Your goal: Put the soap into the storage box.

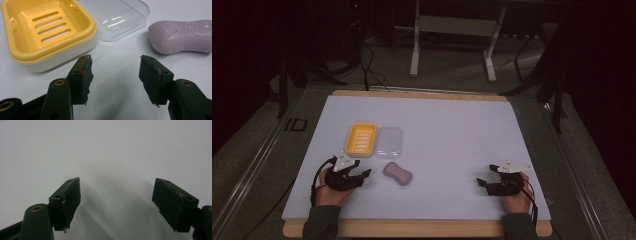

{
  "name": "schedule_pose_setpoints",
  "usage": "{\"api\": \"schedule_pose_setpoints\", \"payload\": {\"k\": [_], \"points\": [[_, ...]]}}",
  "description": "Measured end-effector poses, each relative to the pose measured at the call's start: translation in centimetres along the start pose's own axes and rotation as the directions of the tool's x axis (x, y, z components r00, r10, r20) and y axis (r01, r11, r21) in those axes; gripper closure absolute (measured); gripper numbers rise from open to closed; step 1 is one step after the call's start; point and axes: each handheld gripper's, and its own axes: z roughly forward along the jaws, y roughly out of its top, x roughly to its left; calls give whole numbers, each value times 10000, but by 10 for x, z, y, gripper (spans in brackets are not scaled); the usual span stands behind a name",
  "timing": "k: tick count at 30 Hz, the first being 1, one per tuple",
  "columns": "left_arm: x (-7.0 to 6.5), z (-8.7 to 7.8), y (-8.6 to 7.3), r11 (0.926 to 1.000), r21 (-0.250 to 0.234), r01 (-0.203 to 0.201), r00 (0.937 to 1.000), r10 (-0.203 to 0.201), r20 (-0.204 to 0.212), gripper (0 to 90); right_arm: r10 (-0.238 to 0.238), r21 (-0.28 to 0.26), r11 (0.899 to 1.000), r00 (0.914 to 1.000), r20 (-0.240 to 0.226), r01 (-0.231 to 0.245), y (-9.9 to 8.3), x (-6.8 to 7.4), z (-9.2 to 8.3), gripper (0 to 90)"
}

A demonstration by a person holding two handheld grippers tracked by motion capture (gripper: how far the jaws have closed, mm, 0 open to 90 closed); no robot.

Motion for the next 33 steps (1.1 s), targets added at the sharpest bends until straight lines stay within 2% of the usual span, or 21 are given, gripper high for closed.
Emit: {"api": "schedule_pose_setpoints", "payload": {"k": [5,6,8,17,19,23,26,28,33], "points": [[-2,-1,0,9999,-25,-162,9998,162,-132,460,-63,-119,9999,9998,-167,61,-1,0,-1,224],[-3,-3,0,9999,-101,-136,9999,137,15,463,-228,-246,9995,9994,-250,222,-1,1,-2,219],[-4,-3,0,9998,-41,-197,9998,197,35,467,-316,-263,9992,9992,-261,310,-1,2,-2,208],[-6,-3,5,9992,82,-403,9982,399,449,477,-370,-164,9992,9990,-237,366,-1,2,-1,207],[-7,-5,7,9993,54,-374,9969,369,694,483,-337,-139,9993,9992,-209,334,-1,2,-1,204],[-9,-8,10,9985,141,-529,9957,517,769,503,-311,-208,9993,9994,-146,308,-1,2,-2,198],[-9,-10,11,9956,407,-839,9935,804,811,503,-337,-227,9992,9994,-79,335,-1,3,-2,190],[-9,-11,12,9948,500,-882,9930,838,838,507,-343,-213,9992,9994,-64,341,-1,3,-2,189],[-12,-15,17,9905,626,-1226,9883,1161,986,532,-470,-225,9987,9988,-95,468,-1,4,-2,190]]}}
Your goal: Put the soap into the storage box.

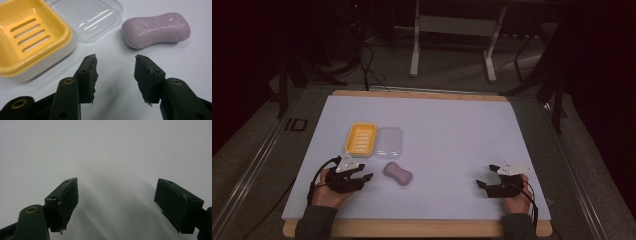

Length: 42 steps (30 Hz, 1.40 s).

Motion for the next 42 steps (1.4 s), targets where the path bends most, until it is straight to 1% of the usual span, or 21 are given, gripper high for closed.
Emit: {"api": "schedule_pose_setpoints", "payload": {"k": [5,7,9,12,16,23,26,31,33,35,37,39,40,41,42], "points": [[-2,-2,8,9990,87,-434,9987,432,271,557,-22,-86,10000,10000,-13,22,0,0,-1,190],[-3,0,11,9979,257,-601,9976,592,354,563,44,-132,9999,10000,-18,-44,-1,0,-2,192],[-5,2,14,9955,358,-876,9947,855,571,582,39,-199,9998,10000,-17,-39,-1,0,-2,193],[-8,6,18,9940,401,-1019,9925,988,725,594,44,-230,9997,10000,-1,-44,-1,0,-2,193],[-12,10,22,9945,291,-1006,9905,974,967,585,83,-227,9997,10000,10,-83,-1,0,-2,193],[-19,16,30,9905,299,-1345,9839,1299,1229,600,107,-241,9997,9999,2,-107,-1,-1,-2,193],[-22,15,31,9883,270,-1504,9791,1451,1421,647,116,-239,9996,9999,10,-115,-1,-1,-2,193],[-25,14,33,9809,230,-1929,9660,1857,1801,793,113,-205,9997,9999,52,-112,-1,0,-2,193],[-28,14,34,9761,158,-2167,9603,2102,1833,857,109,-200,9997,9999,69,-108,-1,0,-2,193],[-30,15,35,9724,206,-2326,9567,2249,1849,896,102,-199,9998,9999,74,-100,-1,0,-2,193],[-32,18,36,9690,308,-2452,9532,2352,1898,899,57,-204,9998,9999,83,-55,-1,0,-2,193],[-33,21,36,9681,356,-2481,9512,2365,1981,899,53,-197,9998,9999,89,-52,-1,0,-2,193],[-34,22,37,9665,413,-2534,9491,2402,2039,899,60,-194,9998,9999,88,-58,-1,0,-2,193],[-35,24,37,9669,404,-2519,9488,2386,2068,899,39,-194,9998,10000,88,-37,-1,0,-2,193],[-35,24,37,9659,414,-2557,9469,2416,2123,898,31,-166,9999,10000,94,-29,-1,0,-2,193]]}}
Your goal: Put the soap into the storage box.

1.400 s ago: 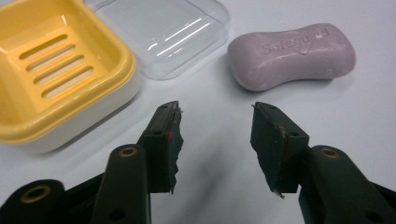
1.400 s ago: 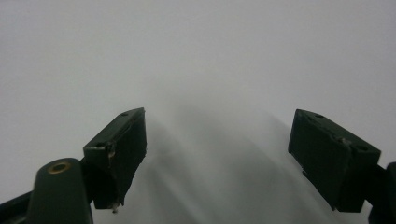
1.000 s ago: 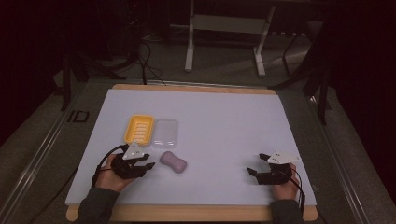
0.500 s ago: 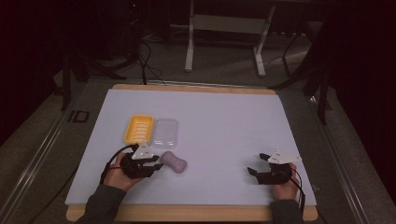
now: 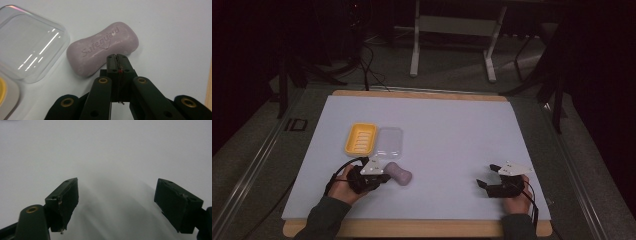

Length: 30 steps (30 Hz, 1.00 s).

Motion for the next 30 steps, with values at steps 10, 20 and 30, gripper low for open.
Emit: {"api": "schedule_pose_setpoints", "payload": {"k": [10,20,30], "points": [[-4,7,6,9995,-3,-321,9988,321,363,888,-14,47,10000,10000,14,14,0,0,0,193],[-10,18,12,9980,110,-626,9943,614,875,890,11,78,10000,10000,41,-12,0,0,0,193],[-17,29,15,9951,331,-931,9877,881,1295,888,18,88,10000,10000,62,-19,0,1,0,193]]}}
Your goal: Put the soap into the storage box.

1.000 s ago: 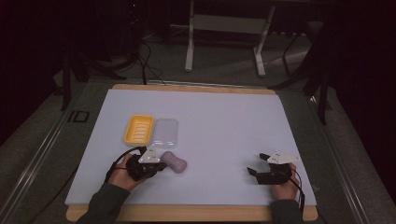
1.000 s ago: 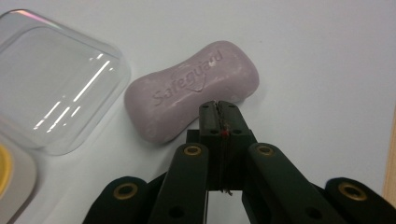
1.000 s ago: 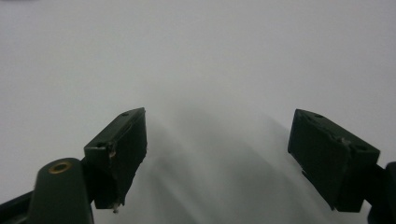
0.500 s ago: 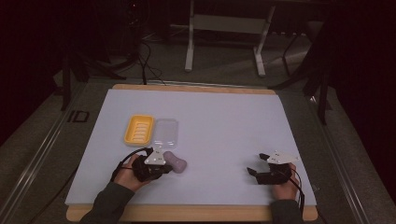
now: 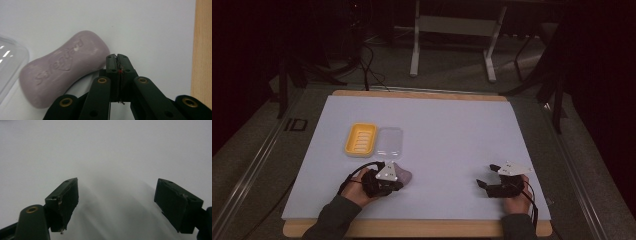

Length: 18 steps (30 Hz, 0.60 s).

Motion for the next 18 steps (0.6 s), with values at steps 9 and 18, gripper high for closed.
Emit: {"api": "schedule_pose_setpoints", "payload": {"k": [9,18], "points": [[-2,12,3,9994,312,-170,9989,156,442,895,-22,25,10000,10000,44,21,0,0,1,193],[4,21,9,9982,557,-206,9992,186,347,896,-12,27,10000,10000,49,12,0,0,1,193]]}}
